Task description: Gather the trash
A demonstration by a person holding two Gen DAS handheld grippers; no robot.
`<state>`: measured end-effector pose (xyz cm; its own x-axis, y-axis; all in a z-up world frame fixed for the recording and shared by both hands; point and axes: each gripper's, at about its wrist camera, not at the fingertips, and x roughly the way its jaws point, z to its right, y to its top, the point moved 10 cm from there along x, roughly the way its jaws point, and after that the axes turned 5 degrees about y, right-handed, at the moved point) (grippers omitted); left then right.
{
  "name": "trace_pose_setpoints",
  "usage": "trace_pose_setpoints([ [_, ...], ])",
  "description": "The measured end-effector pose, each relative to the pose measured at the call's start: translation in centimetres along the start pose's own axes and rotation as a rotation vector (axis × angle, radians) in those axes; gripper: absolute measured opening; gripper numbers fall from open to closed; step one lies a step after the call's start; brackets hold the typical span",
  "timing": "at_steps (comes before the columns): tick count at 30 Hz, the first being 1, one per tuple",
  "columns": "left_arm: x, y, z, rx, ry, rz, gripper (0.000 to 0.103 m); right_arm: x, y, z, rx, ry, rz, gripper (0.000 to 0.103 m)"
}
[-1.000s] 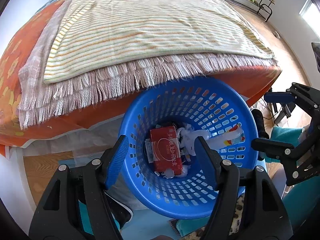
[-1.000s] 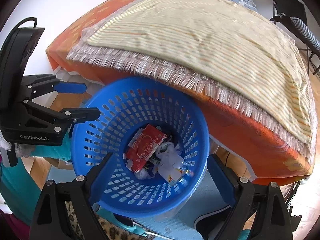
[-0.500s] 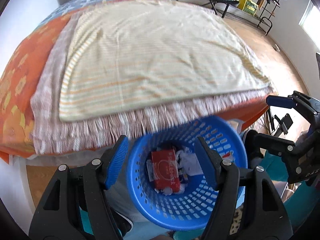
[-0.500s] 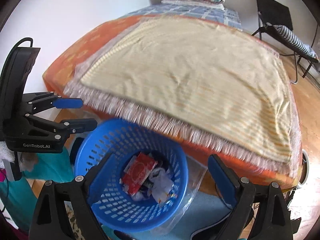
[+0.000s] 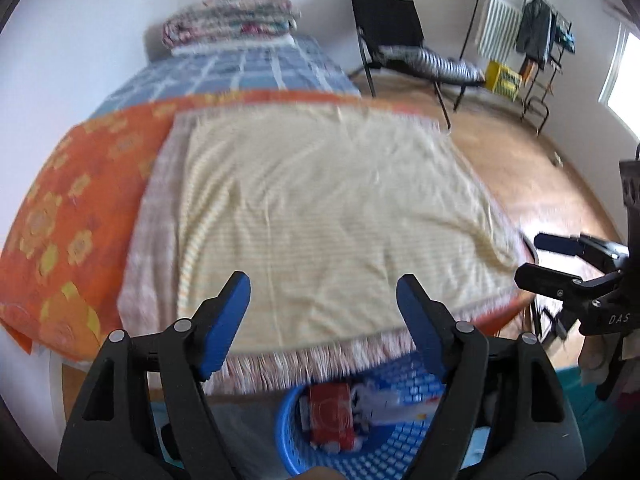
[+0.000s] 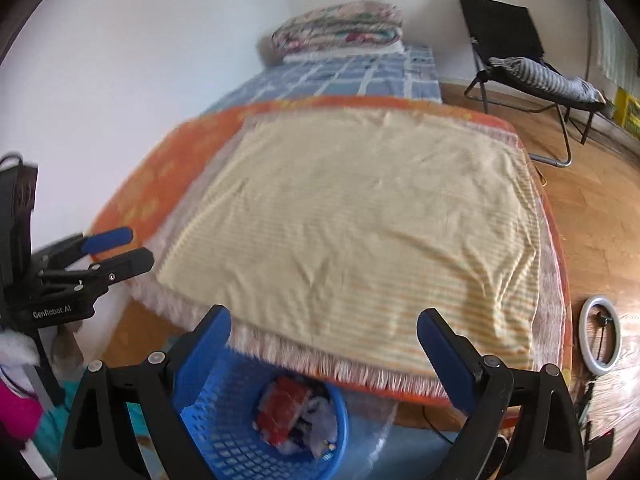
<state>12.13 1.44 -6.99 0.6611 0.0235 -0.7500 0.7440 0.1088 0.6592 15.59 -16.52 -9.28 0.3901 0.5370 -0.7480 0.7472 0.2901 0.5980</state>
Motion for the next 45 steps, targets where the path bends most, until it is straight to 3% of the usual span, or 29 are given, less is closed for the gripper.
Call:
trace_pose_setpoints([
  [4,-1.9,3.0,-0.1,-0.014,-0.005,0.073,0.078,-1.6,2.2,-0.2,0.008,-0.013,0.063,0.095],
  [8,-3.3,4.8,0.3,-0.024,-0.027,0.123,0.083,-3.3,4.2,-1.4,-0.065,-0.081,0.142,0.096],
  [14,-4.8,6.1,0.9,-0.021,-0.031,0.181,0.087,-4.6,6.3,-3.2,-0.141,-0.116,0.227,0.103],
  [20,-5.4,6.9,0.8,-0.036,-0.016,0.219,0.100,-4.3,7.4,-3.7,-0.131,-0.092,0.242,0.103],
  [30,-4.5,7.0,-0.5,-0.076,0.022,0.208,0.101,-2.2,7.3,-2.5,-0.092,-0.053,0.188,0.103],
  [45,-3.4,5.9,-0.8,-0.094,0.017,0.179,0.102,-1.7,6.4,-1.4,-0.024,-0.039,0.176,0.103],
])
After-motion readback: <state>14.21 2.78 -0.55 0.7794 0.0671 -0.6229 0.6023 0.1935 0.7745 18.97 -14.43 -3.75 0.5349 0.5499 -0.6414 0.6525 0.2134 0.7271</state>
